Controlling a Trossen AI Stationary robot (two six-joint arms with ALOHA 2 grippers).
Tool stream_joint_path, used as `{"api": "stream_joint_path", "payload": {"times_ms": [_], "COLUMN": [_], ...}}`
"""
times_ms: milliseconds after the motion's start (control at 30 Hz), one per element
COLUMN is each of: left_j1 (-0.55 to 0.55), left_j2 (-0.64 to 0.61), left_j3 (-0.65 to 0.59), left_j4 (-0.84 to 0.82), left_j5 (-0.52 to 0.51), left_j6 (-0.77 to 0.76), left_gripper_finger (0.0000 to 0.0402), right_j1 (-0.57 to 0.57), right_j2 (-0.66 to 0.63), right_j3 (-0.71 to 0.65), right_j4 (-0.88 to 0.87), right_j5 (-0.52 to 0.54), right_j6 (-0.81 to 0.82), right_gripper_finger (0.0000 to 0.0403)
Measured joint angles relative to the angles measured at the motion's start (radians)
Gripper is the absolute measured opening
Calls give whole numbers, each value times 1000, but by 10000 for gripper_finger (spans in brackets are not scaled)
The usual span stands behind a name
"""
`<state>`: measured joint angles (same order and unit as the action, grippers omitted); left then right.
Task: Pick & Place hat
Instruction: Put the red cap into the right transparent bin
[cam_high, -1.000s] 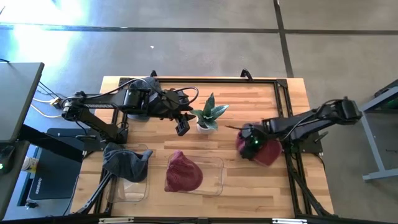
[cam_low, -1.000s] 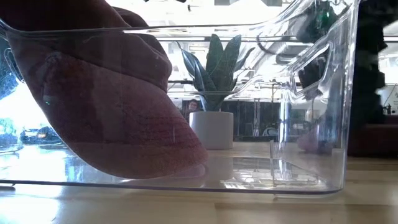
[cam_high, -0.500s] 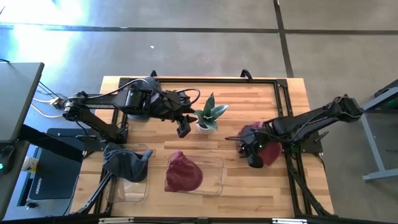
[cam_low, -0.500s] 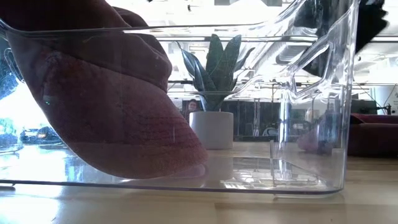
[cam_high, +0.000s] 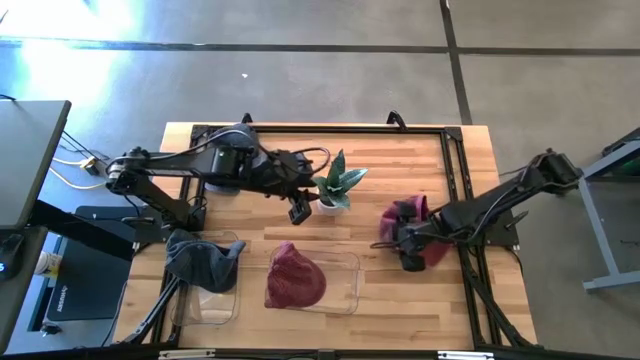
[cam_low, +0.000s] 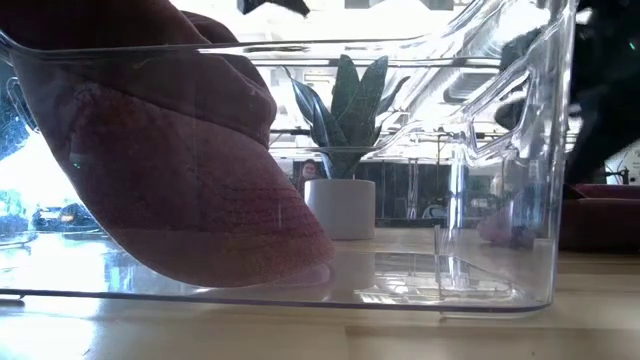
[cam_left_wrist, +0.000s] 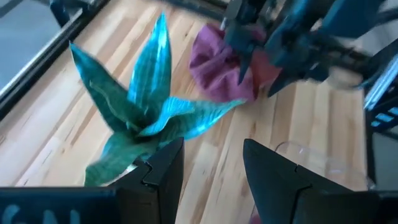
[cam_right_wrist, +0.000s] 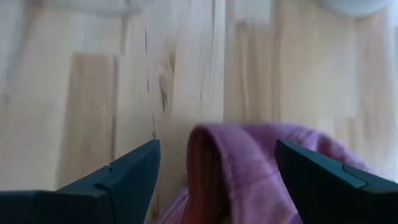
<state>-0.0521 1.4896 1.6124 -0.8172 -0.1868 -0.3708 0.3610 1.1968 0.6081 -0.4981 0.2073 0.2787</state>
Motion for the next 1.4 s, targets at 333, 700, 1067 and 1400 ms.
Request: {"api": "stream_joint_path", "payload": {"times_ms": [333,700,1067,1400], "left_j1": [0,0,0,0], "left_j2": [8,9,9,32], "left_j3": [2,2,2,2], "left_j4": [6,5,4,59], "left_j5": [16,15,21,102], "left_j6": [-1,-1,7,56], "left_gripper_finger": [160,160,160,160], "right_j1": [29,-61,-180,-157], "right_j2": [66,-23,-217,-193], "right_j3": [-100,102,61,56], "right_j4": [112,-97,122,142], "right_j5": [66,-183,-559,-318], "right_j6": [19,39,152,215], "right_gripper_finger": [172,35,24,29]}}
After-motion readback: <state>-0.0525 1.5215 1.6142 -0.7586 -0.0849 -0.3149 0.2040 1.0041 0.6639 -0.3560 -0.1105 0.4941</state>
